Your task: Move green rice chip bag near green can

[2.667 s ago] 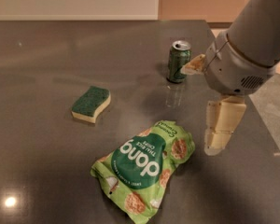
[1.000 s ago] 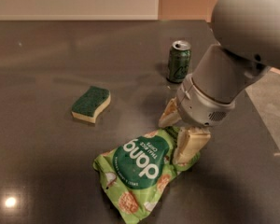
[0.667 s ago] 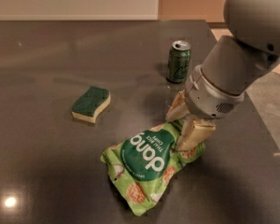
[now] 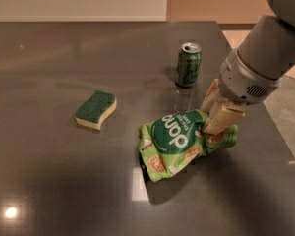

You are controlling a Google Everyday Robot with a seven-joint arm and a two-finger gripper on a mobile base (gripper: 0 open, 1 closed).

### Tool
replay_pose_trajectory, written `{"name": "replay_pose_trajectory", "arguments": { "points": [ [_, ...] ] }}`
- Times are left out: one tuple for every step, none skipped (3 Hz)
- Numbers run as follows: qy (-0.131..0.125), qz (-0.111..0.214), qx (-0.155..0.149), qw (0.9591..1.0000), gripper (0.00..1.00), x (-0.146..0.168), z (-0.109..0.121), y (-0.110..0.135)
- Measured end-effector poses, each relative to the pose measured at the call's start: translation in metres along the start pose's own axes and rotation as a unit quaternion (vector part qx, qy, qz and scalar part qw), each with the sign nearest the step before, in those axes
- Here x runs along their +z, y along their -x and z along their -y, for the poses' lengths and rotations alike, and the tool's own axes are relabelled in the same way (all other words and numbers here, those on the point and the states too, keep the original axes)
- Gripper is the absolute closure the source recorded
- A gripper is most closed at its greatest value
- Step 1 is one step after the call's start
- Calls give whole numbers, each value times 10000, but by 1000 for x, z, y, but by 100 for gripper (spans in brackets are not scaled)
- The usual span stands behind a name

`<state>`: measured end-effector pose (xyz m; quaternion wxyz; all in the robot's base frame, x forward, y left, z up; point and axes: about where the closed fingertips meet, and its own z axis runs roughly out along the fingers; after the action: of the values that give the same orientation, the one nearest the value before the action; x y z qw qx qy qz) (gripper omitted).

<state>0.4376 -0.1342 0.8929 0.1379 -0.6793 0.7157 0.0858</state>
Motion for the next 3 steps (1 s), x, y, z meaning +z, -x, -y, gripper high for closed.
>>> {"name": "replay_pose_trajectory", "arguments": {
  "points": [
    [-414, -49, 767, 9962, 100, -17, 35, -24],
    [-823, 50, 1263, 9886, 100, -30, 67, -39],
    [-1063, 160, 1415, 9841, 84, -35, 88, -47]
  ]
}}
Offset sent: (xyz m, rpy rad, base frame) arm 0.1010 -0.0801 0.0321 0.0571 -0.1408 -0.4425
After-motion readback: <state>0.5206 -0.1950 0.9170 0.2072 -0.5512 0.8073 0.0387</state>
